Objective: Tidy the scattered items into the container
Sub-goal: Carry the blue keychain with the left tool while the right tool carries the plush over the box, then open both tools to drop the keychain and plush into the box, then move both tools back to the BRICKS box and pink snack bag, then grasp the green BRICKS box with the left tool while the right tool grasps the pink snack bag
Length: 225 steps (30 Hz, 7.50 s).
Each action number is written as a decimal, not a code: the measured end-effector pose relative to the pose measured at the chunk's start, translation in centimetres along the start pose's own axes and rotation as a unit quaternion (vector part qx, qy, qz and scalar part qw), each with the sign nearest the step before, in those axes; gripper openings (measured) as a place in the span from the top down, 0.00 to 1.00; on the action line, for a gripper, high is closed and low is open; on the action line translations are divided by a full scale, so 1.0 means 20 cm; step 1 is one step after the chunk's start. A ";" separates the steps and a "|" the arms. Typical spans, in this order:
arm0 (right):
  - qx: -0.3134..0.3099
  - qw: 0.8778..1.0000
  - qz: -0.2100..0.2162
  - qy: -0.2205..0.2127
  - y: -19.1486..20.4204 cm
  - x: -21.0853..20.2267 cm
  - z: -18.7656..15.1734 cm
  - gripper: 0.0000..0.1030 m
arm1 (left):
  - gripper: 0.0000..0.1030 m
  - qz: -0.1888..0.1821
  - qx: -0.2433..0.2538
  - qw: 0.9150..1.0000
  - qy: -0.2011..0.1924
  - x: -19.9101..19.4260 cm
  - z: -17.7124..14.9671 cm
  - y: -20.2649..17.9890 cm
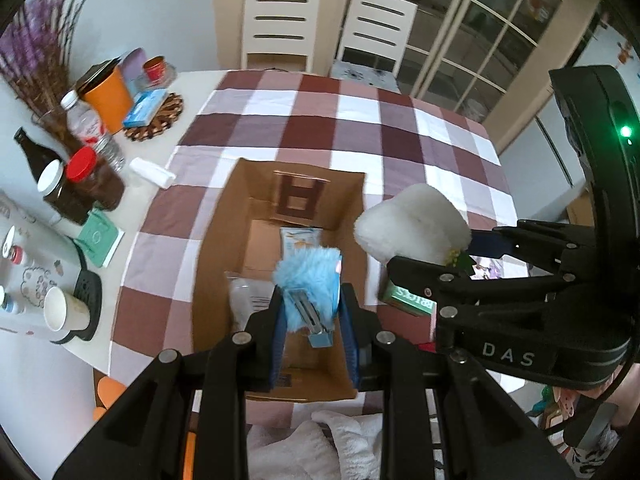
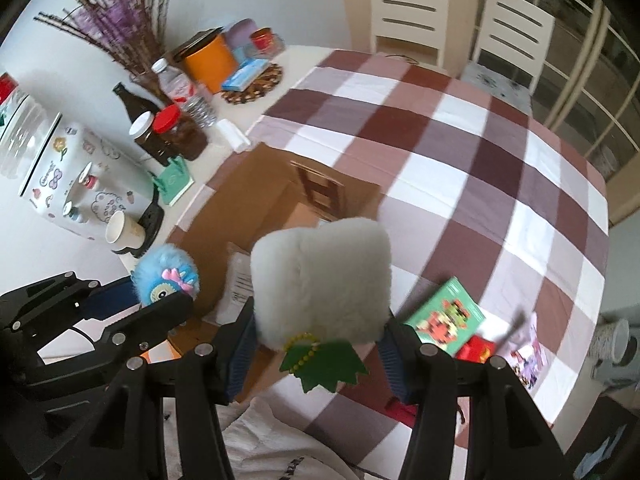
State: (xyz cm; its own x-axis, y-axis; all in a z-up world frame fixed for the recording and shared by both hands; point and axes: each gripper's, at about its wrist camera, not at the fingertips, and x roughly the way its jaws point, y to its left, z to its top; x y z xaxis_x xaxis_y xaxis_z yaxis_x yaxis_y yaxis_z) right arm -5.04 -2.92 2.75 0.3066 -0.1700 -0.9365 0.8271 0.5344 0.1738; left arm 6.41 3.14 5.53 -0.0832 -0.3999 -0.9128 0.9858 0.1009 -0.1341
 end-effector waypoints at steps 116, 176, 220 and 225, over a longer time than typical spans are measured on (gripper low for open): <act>-0.009 0.997 0.019 0.070 0.11 0.25 0.10 0.45 | 0.23 0.029 -0.044 0.996 0.077 0.25 -0.06 0.22; 0.367 0.928 -0.052 -0.020 -1.13 -0.19 -1.08 0.45 | 0.20 -0.040 0.215 0.968 0.126 0.62 -0.10 -1.15; 0.426 0.898 -0.044 0.098 -1.52 0.82 -0.74 0.19 | 0.01 0.029 0.207 0.965 0.161 1.35 -0.01 -1.07; 0.434 0.895 -0.052 0.089 -1.53 0.81 -0.86 0.32 | 0.01 0.041 0.223 0.962 0.154 1.33 -0.06 -1.06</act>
State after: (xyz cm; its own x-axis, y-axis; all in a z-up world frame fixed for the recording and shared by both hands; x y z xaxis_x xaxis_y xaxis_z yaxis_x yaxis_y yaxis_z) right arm -33.48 -7.77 -23.05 0.1914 -0.0055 -0.9815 0.9249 -0.3336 0.1822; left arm -16.81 -8.52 -16.33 0.0256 -0.1115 -0.9934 0.9499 -0.3068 0.0589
